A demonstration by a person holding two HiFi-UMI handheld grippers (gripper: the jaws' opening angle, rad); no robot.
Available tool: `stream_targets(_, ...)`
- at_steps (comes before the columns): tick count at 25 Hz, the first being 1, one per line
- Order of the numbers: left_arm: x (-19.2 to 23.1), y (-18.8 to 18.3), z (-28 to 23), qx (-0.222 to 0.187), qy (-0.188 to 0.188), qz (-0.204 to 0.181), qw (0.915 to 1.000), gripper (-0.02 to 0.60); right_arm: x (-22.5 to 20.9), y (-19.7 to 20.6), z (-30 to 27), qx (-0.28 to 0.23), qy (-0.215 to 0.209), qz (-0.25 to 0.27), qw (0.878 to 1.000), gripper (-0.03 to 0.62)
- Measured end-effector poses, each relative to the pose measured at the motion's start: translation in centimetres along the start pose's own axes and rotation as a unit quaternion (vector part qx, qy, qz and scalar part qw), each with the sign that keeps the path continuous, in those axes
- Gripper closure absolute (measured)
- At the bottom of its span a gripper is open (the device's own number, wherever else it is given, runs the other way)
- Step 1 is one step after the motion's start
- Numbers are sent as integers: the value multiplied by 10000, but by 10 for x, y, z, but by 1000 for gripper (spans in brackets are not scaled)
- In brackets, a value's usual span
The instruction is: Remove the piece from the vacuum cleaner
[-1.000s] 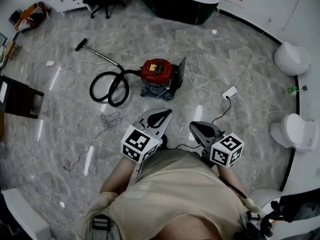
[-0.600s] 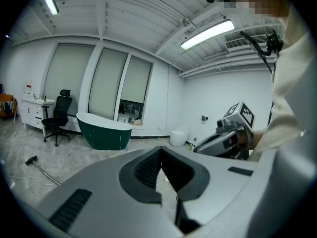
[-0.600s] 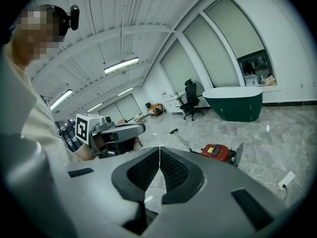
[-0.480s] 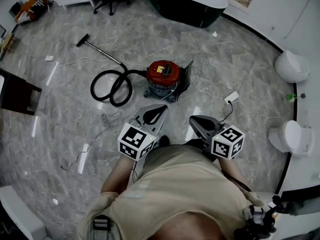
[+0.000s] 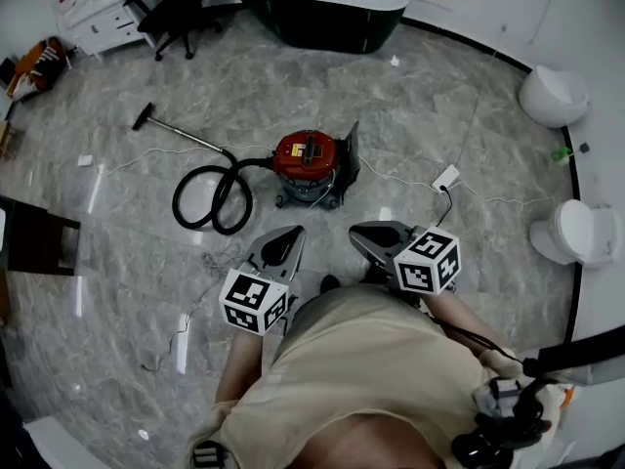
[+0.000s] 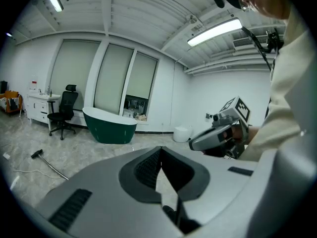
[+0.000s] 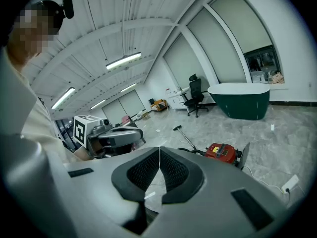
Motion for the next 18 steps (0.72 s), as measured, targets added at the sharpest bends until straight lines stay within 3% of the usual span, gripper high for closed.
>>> stream_targets(12,-1,-9,-51,412,148,-149,9989,588,-57,-16,4,-171,-196,-759,9968,591)
stream_targets(18,2,-41,-95,513,217,-234,9982,588,-100,-43,31,-487,-251,-1458,9878,591)
Point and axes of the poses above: the fingertips, and each gripper's own axes: z backward along the fingers, x to its left, y out of its underside, the point moved 5 cm from there along z, backward along the fingers, and after that the axes turned 13 degrees about -z, right-handed, at the moved point
